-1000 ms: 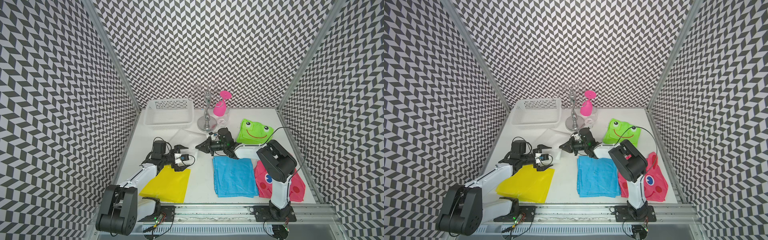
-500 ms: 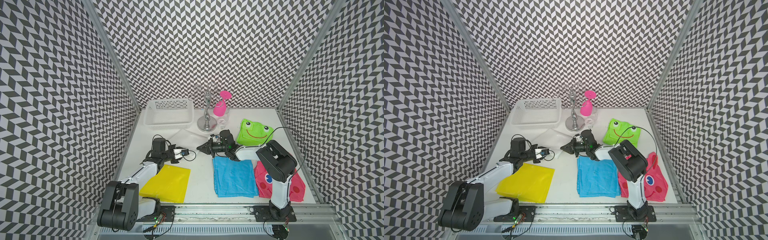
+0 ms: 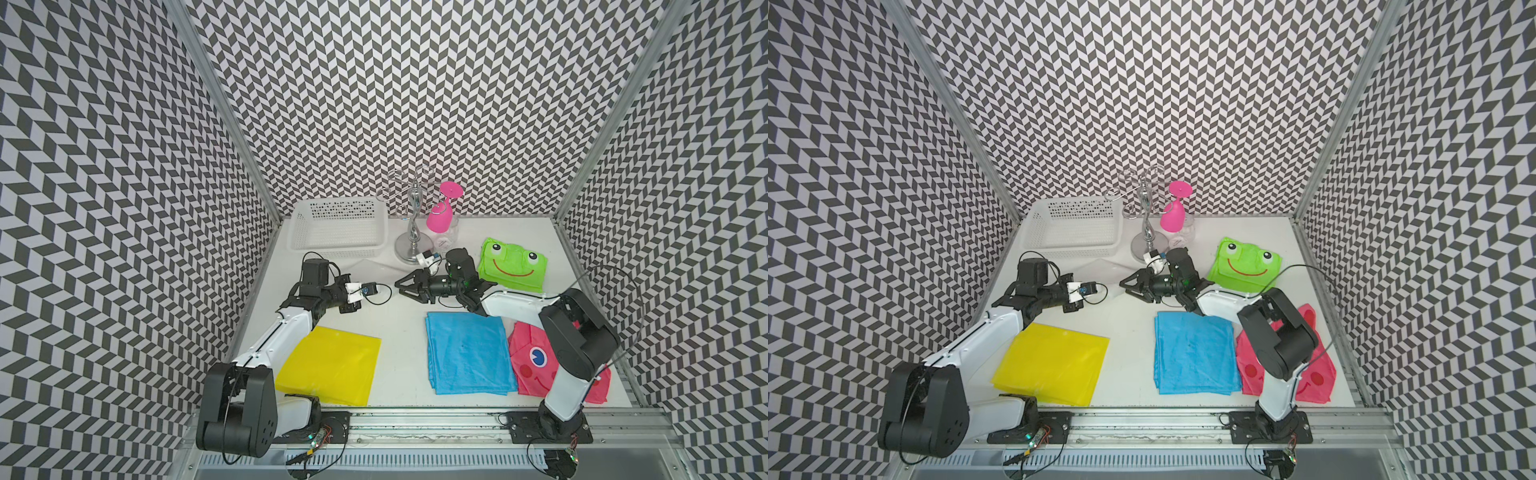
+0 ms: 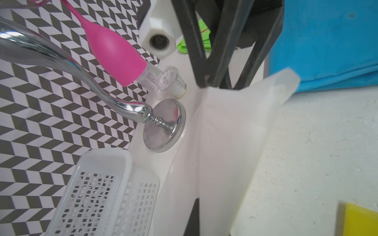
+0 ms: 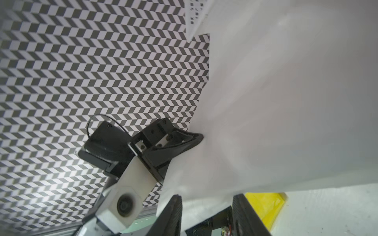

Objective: Put the folded raincoat in the basket
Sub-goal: Pick up the raincoat from the center of the board.

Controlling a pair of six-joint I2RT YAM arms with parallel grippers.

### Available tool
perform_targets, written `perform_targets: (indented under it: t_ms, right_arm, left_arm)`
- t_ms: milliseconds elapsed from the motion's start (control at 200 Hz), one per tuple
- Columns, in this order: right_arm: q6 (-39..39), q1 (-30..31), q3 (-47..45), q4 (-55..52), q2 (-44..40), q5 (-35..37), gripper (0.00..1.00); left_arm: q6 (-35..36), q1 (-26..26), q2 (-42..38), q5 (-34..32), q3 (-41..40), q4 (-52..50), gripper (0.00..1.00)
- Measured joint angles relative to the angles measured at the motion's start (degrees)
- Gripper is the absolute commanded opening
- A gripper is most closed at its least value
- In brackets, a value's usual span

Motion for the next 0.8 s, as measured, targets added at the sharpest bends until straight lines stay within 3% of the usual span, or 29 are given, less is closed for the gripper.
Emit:
perform_targets:
  t_ms: [220, 245, 290, 330, 461, 591, 801]
  right_arm:
    - [-31.4, 1.3, -5.1, -4.7, -13.7, 9.8, 0.51]
    - [-35.3, 1.9, -6.1, -4.6, -15.2, 11.0, 0.59]
    - [-41.9, 3.1, -8.1, -4.6, -17.7, 13.2, 0.85]
    - [-48.0, 4.4, -9.9, -4.5, -19.5, 15.1, 1.0]
    - [-67.0, 7.9, -13.9, -2.9, -22.0, 21.1, 1.0]
    - [-84.1, 10.0, -16.3, -0.2, -22.0, 22.7, 1.0]
    - [-98.6, 12.0, -12.3, 2.3, -17.8, 25.6, 1.0]
  left_arm:
    - [0.0, 1.6, 1.8, 2.6, 6.0, -6.8, 0.0]
    - [0.1, 1.6, 1.8, 2.7, 6.4, -7.7, 0.0]
    - [0.3, 1.6, 1.8, 3.0, 7.2, -9.2, 0.0]
    - [0.8, 1.6, 1.9, 3.1, 8.2, -10.9, 0.0]
    - [3.7, 1.6, 2.0, 4.4, 10.9, -15.3, 0.0]
    - [6.6, 1.6, 2.0, 5.1, 11.2, -18.3, 0.0]
    - [11.2, 1.6, 2.0, 6.9, 11.8, -23.4, 0.0]
